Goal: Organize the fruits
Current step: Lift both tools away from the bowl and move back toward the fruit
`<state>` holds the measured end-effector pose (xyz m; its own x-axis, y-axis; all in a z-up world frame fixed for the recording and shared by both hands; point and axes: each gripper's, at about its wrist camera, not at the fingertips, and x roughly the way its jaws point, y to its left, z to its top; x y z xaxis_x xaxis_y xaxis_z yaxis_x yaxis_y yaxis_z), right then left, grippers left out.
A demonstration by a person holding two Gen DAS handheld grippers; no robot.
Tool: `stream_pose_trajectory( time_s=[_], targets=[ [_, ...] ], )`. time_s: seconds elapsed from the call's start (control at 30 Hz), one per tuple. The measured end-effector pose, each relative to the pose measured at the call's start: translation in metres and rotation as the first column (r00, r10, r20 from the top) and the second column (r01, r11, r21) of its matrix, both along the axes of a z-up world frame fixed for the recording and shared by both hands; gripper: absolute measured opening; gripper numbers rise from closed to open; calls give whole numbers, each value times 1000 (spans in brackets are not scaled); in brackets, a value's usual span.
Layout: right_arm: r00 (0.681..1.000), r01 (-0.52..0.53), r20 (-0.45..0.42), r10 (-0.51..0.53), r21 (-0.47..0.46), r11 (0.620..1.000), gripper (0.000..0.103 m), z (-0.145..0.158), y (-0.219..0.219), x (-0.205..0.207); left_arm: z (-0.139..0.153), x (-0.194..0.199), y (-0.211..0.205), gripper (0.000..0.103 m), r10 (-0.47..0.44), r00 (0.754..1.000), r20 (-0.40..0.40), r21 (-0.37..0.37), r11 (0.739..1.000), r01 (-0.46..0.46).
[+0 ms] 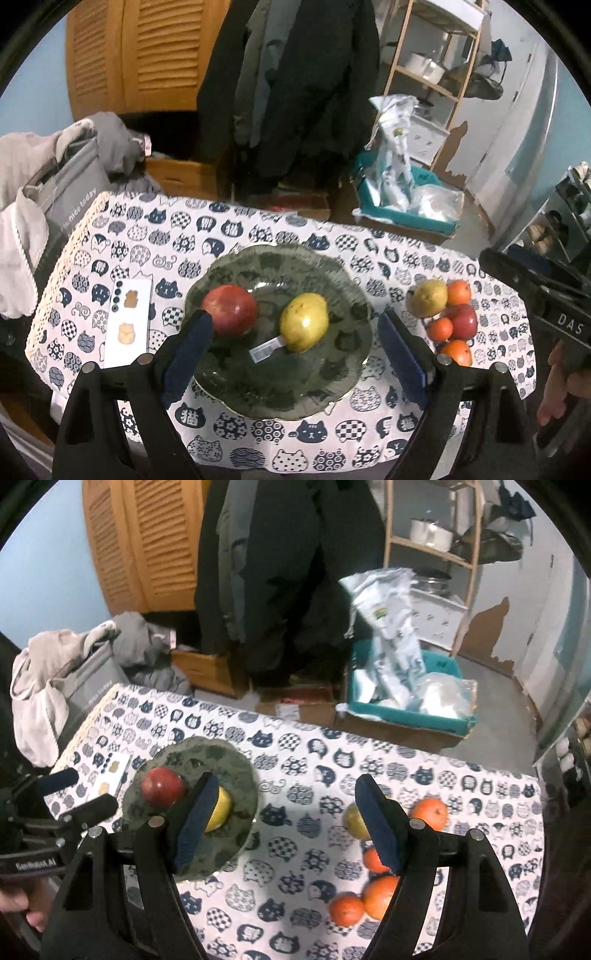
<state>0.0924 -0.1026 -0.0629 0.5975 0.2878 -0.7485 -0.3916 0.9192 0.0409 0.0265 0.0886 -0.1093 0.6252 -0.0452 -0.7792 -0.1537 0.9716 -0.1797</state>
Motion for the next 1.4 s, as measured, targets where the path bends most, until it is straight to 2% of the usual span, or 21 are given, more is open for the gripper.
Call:
stream_pose_trajectory(
  time_s=[0.4,0.7,0.97,1.4],
  targets=[
    [992,34,119,-35,6,999,77,33,-49,-35,47,-18,-40,92,-46,990,137,71,997,37],
    [982,72,173,-76,33,997,81,48,-87,-55,70,-25,-68,92,-106,973,207,74,993,92],
    [972,124,200,-127,31,992,84,51,-122,-65,73,-20,-94,93,-156,964,217,77,987,143],
    [971,185,149,-187,28,982,85,31,-153,-60,59,-7,-120,93,-198,962,189,104,978,181]
  ],
)
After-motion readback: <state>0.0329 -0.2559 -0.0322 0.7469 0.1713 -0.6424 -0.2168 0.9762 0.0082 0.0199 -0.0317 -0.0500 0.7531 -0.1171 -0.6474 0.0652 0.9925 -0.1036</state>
